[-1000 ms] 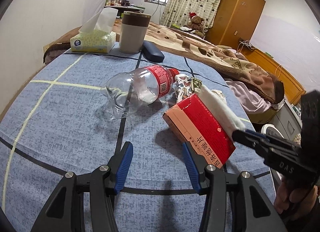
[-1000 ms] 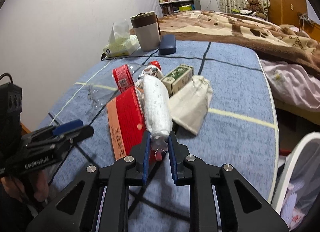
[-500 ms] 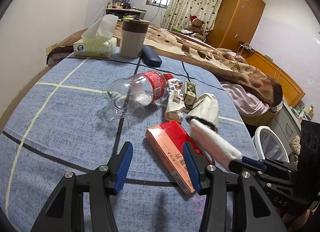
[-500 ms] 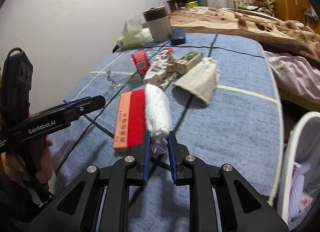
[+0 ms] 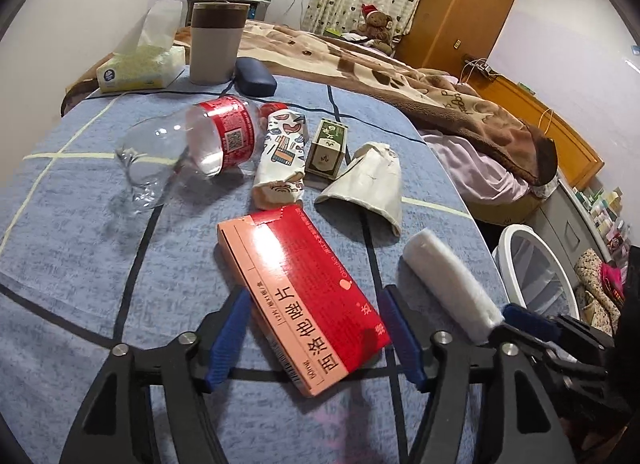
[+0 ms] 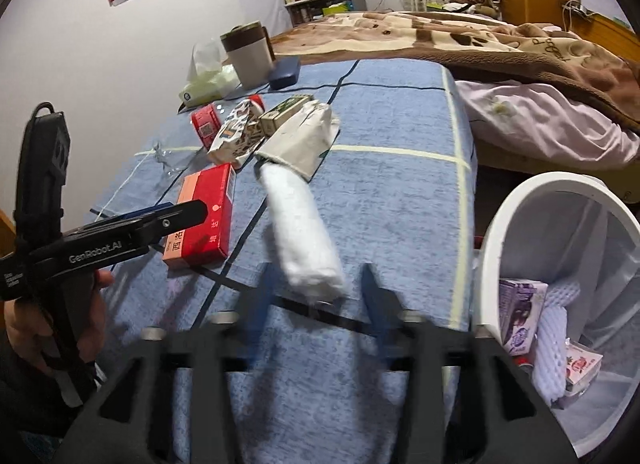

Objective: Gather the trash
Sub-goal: 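Grasp the red medicine box with the left tool while the right tool holds the tissue roll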

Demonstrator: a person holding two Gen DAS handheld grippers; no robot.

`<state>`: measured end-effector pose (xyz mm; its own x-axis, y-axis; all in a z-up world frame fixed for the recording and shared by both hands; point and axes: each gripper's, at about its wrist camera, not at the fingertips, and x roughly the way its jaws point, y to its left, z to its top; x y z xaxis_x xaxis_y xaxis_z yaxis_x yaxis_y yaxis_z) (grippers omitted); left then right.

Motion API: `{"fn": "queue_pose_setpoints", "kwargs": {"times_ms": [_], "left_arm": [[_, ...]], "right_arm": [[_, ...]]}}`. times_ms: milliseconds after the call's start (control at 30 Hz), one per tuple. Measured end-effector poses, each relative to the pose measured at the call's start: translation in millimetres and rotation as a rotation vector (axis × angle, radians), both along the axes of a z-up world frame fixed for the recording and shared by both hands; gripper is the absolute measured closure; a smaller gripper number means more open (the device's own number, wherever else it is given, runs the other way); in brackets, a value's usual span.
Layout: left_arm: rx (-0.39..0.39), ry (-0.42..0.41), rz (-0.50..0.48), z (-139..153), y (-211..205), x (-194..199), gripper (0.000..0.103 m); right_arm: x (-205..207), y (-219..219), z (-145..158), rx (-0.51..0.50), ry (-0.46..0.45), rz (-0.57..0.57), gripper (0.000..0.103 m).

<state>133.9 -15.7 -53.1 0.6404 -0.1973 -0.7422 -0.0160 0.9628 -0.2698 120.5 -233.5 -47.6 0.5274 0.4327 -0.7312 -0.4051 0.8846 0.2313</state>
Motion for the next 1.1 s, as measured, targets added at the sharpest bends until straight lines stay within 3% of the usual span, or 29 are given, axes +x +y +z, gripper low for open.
{"fn": "queue_pose_setpoints", "kwargs": {"times_ms": [300, 733, 1100], "left_arm": [[0.037, 0.041, 0.028, -12, -7, 12, 0.034], [0.083, 0.028, 0.019, -13, -17, 12, 0.031], [0.116, 0.041, 0.074, -9, 25, -13, 0.031]], "right_arm": [[7, -6, -1, 0.034, -0.002, -0.037, 0.046], [2, -10, 2, 0.041, -0.015, -0.046, 0.046], [4, 12, -2, 0.042, -0.012, 0.035, 0.046]]}}
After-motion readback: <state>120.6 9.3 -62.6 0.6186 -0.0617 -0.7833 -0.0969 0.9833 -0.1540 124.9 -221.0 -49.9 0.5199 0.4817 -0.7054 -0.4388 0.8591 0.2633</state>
